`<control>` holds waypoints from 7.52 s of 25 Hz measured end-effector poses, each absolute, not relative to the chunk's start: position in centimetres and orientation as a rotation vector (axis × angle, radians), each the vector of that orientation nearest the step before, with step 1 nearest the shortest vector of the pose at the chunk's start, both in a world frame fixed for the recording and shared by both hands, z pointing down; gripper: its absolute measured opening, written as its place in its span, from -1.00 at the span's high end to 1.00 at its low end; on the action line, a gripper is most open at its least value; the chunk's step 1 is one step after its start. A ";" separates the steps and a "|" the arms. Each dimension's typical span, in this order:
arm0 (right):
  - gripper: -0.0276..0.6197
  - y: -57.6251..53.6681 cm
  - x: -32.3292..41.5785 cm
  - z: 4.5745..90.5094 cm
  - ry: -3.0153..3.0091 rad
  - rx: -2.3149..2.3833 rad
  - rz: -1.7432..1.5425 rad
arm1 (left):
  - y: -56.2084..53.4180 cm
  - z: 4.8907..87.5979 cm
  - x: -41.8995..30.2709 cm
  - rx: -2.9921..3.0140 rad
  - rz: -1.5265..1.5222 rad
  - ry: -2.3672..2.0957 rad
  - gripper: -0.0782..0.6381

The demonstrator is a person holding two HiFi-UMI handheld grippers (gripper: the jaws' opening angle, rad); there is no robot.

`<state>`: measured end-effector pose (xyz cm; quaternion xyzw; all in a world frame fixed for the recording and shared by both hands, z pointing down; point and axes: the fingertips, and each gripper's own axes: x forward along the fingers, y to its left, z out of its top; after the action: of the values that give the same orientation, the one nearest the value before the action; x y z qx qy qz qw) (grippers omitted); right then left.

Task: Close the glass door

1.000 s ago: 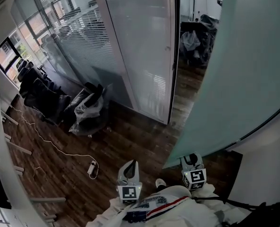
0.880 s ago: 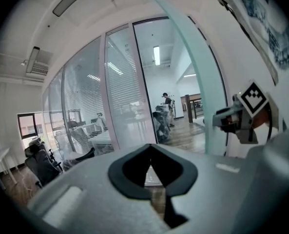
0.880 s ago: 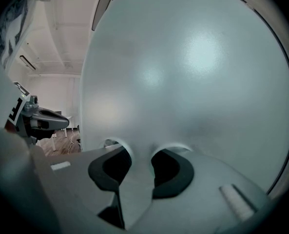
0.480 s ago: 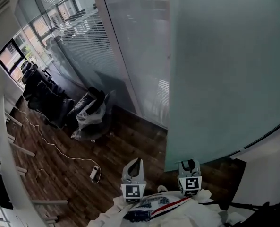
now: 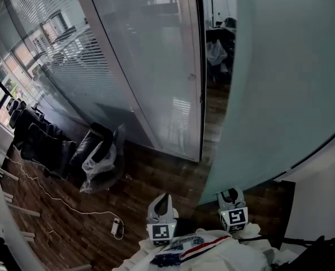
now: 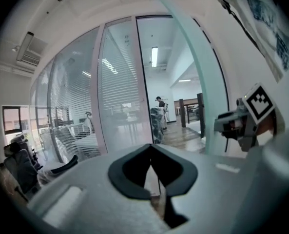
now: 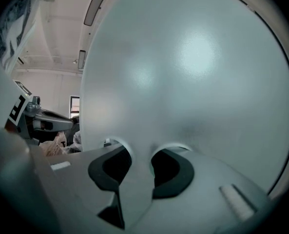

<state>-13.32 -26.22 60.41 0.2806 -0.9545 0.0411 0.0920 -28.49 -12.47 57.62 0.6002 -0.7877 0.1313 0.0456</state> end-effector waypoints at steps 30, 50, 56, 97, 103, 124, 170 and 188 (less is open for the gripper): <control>0.54 -39.5 -20.9 59.8 -2.728 1.276 0.131 | -23.6 59.9 -45.0 2.214 0.351 -2.058 0.77; 0.55 -50.5 -25.4 60.0 -2.671 1.426 0.130 | -36.6 56.1 -45.8 2.281 0.429 -2.036 0.77; 0.55 -52.1 -26.8 59.7 -2.644 1.451 0.130 | -39.8 55.4 -45.6 2.315 0.394 -2.023 0.77; 0.54 -64.1 -28.2 58.0 -2.491 1.595 0.262 | -53.2 55.8 -41.3 2.716 0.343 -1.210 0.78; 0.54 -63.3 -27.6 57.7 -2.491 1.629 0.239 | -52.9 47.8 -39.2 3.138 -0.191 -1.222 0.78; 0.54 -63.7 -28.2 57.5 -2.495 1.638 0.222 | -53.8 43.2 -38.0 3.358 -0.560 -1.189 0.78; 0.54 -63.1 -29.9 59.1 -2.522 1.586 0.221 | -53.5 56.3 -41.8 2.661 0.360 -1.436 0.77; 0.54 -62.7 -30.2 59.6 -2.540 1.603 0.195 | -53.4 57.5 -42.5 2.528 0.354 -1.604 0.77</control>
<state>-30.24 -62.73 59.64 0.5314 -0.8421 0.0646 0.0661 -42.51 -53.37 57.54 0.8369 -0.5310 0.1171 0.0633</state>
